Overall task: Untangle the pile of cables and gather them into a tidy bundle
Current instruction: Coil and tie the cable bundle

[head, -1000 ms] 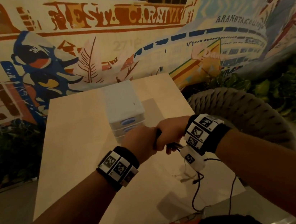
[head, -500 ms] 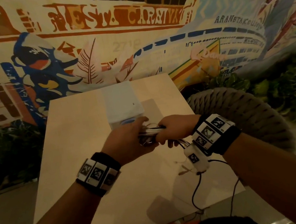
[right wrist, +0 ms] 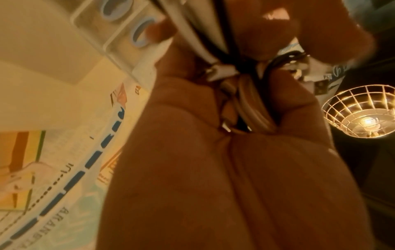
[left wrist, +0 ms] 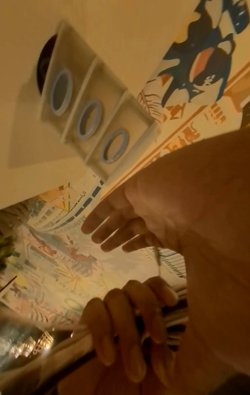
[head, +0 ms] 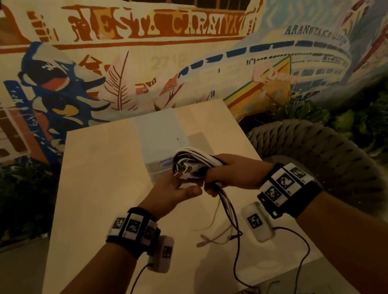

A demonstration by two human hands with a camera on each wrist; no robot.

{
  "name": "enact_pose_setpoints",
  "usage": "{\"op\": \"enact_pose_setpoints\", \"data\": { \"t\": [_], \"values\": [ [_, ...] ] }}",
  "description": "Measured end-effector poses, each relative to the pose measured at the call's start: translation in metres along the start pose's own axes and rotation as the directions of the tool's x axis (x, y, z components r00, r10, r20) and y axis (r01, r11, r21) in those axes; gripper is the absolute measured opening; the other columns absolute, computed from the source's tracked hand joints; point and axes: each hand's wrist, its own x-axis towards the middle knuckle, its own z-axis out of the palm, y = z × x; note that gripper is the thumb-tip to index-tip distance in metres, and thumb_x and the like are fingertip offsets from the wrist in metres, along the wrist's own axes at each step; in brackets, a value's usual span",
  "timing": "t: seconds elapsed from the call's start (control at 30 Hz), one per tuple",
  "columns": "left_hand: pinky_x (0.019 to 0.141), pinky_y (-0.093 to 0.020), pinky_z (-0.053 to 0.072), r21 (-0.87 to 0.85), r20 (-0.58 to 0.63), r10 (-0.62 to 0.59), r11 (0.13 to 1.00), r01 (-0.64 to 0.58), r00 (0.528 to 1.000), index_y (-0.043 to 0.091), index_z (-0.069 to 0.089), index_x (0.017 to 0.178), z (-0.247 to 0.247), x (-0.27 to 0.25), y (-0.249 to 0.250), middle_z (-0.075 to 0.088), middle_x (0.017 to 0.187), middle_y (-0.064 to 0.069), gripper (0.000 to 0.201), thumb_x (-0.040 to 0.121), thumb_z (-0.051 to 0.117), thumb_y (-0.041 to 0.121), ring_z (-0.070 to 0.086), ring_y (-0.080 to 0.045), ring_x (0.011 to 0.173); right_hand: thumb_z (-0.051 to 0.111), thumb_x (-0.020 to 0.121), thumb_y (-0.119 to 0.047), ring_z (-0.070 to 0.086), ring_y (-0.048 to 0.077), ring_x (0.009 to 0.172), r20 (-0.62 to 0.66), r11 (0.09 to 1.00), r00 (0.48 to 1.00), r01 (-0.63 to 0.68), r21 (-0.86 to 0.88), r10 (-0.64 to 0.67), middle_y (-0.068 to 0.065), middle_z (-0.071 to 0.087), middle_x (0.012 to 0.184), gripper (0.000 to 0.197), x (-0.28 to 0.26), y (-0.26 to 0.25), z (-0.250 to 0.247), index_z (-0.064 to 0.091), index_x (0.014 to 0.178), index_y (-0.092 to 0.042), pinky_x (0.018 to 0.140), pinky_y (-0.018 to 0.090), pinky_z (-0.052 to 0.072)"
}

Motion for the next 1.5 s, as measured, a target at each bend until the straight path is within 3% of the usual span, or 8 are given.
{"op": "enact_pose_setpoints", "data": {
  "t": [0.23, 0.43, 0.6, 0.77, 0.93, 1.17, 1.37, 1.5],
  "values": [
    [0.065, -0.036, 0.056, -0.306, 0.068, 0.137, 0.946, -0.11, 0.988, 0.019, 0.054, 0.139, 0.024, 0.008, 0.02, 0.065, 0.122, -0.023, 0.079, 0.075, 0.082, 0.054, 0.071, -0.027, 0.083, 0.053, 0.093, -0.013, 0.07, 0.026, 0.08, 0.103, 0.942, 0.994, -0.017, 0.334, -0.019, 0.018, 0.069, 0.094, 0.026, 0.0, -0.004, 0.012, 0.062, 0.117, -0.008, 0.076, 0.037, 0.058],
    [0.059, -0.085, 0.038, -0.37, 0.152, 0.151, 0.925, -0.085, 0.977, 0.026, 0.063, 0.134, 0.02, 0.008, 0.03, 0.055, 0.121, -0.045, 0.058, 0.081, 0.081, 0.044, 0.052, -0.073, 0.083, 0.045, 0.093, -0.011, 0.068, 0.048, 0.091, 0.219, 0.912, 0.972, -0.016, 0.411, -0.082, 0.024, 0.069, 0.107, 0.048, -0.003, -0.01, 0.007, 0.044, 0.14, -0.001, 0.072, 0.042, 0.059],
    [0.077, -0.041, 0.061, -0.404, 0.147, 0.191, 0.907, -0.117, 0.971, 0.034, 0.073, 0.119, 0.019, -0.002, 0.049, 0.076, 0.108, -0.001, 0.041, 0.08, 0.08, 0.044, 0.073, -0.025, 0.093, 0.042, 0.091, -0.013, 0.067, 0.048, 0.095, 0.332, 0.929, 0.943, -0.116, 0.351, -0.008, 0.032, 0.064, 0.114, 0.053, -0.002, -0.015, 0.003, 0.043, 0.142, 0.0, 0.077, 0.043, 0.06],
    [0.094, -0.057, 0.054, -0.438, 0.072, 0.204, 0.886, -0.153, 0.976, 0.018, 0.064, 0.131, 0.023, 0.003, 0.049, 0.059, 0.142, -0.012, 0.06, 0.081, 0.08, 0.045, 0.059, -0.038, 0.126, 0.046, 0.094, -0.031, 0.064, 0.049, 0.101, 0.367, 0.942, 0.929, -0.155, 0.299, 0.036, 0.036, 0.061, 0.118, 0.054, 0.002, -0.015, 0.004, 0.051, 0.134, 0.003, 0.081, 0.044, 0.059],
    [0.088, -0.038, 0.056, -0.453, -0.05, 0.144, 0.879, -0.151, 0.988, 0.013, 0.075, 0.097, 0.023, 0.008, 0.054, 0.073, 0.107, -0.015, 0.019, 0.083, 0.073, 0.027, 0.068, -0.033, 0.109, 0.057, 0.097, -0.018, 0.066, 0.042, 0.106, 0.317, 0.964, 0.944, -0.16, 0.214, 0.086, 0.02, 0.068, 0.113, 0.025, 0.005, -0.008, 0.01, 0.066, 0.115, -0.001, 0.096, 0.05, 0.054],
    [0.084, -0.047, 0.058, -0.478, -0.235, 0.126, 0.848, -0.228, 0.964, 0.015, 0.073, 0.089, 0.009, 0.012, 0.06, 0.069, 0.088, -0.013, 0.01, 0.09, 0.064, 0.013, 0.066, -0.034, 0.089, 0.053, 0.105, -0.017, 0.067, 0.03, 0.085, 0.18, 0.975, 0.976, -0.152, 0.161, 0.122, 0.012, 0.068, 0.091, 0.015, 0.002, 0.022, 0.015, 0.067, 0.102, -0.012, 0.087, 0.045, 0.058],
    [0.089, -0.05, 0.058, 0.138, -0.064, 0.165, 0.978, -0.155, 0.984, 0.017, 0.076, 0.09, -0.002, 0.011, 0.044, 0.076, 0.09, -0.007, 0.012, 0.08, 0.079, 0.025, 0.073, -0.026, 0.092, 0.056, 0.103, -0.036, 0.048, 0.019, 0.066, 0.146, 0.964, 0.969, -0.222, 0.143, 0.202, 0.002, 0.053, 0.075, 0.03, -0.001, 0.034, 0.009, 0.069, 0.098, -0.009, 0.066, 0.034, 0.046],
    [0.073, -0.029, 0.058, 0.605, 0.068, 0.13, 0.783, -0.144, 0.989, 0.022, 0.076, 0.095, 0.005, 0.009, 0.054, 0.076, 0.086, 0.003, 0.021, 0.079, 0.084, 0.033, 0.071, -0.011, 0.08, 0.051, 0.105, -0.022, 0.05, 0.016, 0.065, 0.107, 0.982, 0.984, -0.157, 0.104, 0.146, -0.001, 0.062, 0.077, 0.025, -0.003, 0.038, 0.005, 0.073, 0.1, -0.013, 0.063, 0.028, 0.045]
  ]
}}
